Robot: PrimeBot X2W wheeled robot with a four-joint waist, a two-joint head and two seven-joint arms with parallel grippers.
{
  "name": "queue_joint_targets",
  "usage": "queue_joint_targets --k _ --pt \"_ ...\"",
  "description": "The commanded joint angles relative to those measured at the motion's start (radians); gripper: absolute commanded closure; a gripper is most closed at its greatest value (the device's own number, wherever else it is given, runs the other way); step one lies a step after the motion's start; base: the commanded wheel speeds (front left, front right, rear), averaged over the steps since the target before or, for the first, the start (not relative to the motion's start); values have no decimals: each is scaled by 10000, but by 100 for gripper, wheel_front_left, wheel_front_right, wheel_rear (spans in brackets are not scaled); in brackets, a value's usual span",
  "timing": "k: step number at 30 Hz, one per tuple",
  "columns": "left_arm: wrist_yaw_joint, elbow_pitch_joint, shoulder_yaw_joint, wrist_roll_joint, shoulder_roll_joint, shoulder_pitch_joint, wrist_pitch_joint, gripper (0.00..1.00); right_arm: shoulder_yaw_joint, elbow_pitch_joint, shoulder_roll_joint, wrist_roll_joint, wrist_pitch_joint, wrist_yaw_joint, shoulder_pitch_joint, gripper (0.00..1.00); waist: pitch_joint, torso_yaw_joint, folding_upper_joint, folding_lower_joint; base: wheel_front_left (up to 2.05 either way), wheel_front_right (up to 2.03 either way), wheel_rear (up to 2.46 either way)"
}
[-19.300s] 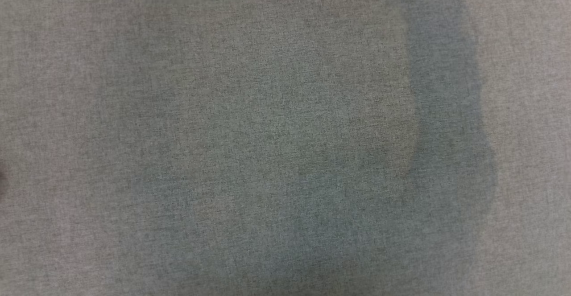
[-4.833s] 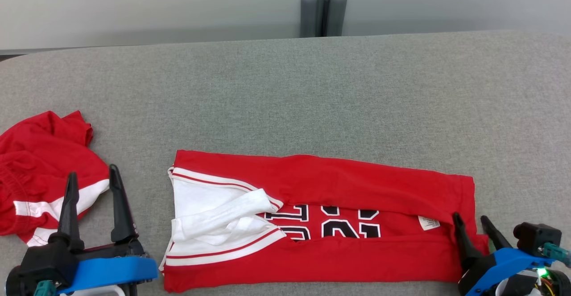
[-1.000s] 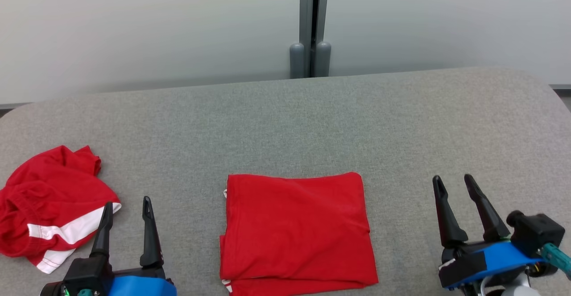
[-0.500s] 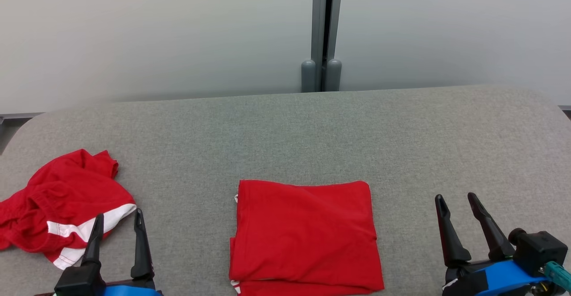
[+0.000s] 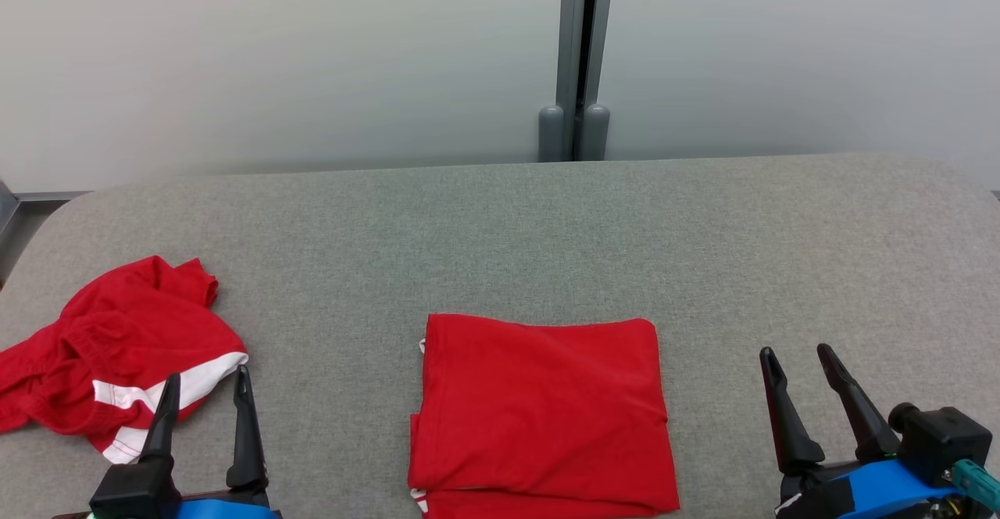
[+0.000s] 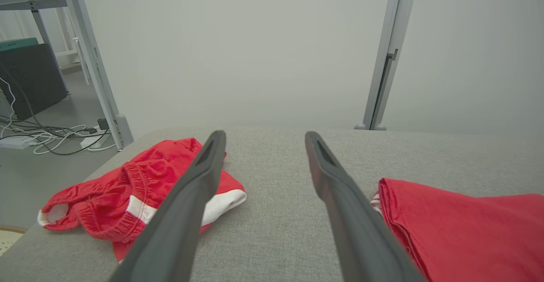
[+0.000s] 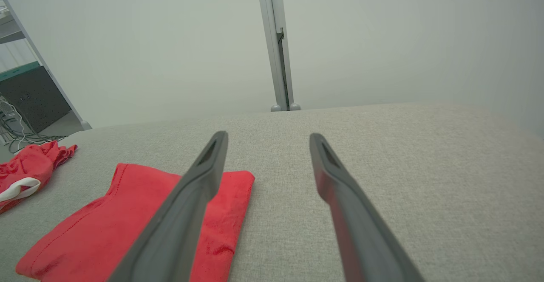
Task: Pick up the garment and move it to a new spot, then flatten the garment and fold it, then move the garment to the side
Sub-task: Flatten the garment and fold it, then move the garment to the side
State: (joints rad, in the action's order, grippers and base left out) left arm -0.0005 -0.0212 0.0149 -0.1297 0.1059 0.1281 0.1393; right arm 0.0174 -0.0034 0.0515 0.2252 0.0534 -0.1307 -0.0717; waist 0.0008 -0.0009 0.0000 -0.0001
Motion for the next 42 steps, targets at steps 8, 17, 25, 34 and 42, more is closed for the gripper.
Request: queue_joint_targets --k 8,17,25,34,42 --pt "125 103 -81 -78 81 63 -69 0 33 26 -13 -90 -61 -2 -127 0 48 -16 0 1 0 0 0" --pt "160 55 -115 -202 78 -165 47 0 -481 144 -13 -353 -202 -2 940 0 226 -22 0 1 0 0 0" --pt "159 -168 -283 -271 -5 -547 239 0 -1183 1658 56 -404 -542 -2 2029 0 584 288 0 1 0 0 0" --pt "193 -435 -424 -352 -33 -885 463 0 -1268 4069 115 -455 -108 -2 2616 0 1072 775 0 1 0 0 0" --pt "253 -564 -484 -372 -10 -1082 573 0 -1418 5757 48 -317 377 -2 2907 0 1343 981 0 1 0 0 0"
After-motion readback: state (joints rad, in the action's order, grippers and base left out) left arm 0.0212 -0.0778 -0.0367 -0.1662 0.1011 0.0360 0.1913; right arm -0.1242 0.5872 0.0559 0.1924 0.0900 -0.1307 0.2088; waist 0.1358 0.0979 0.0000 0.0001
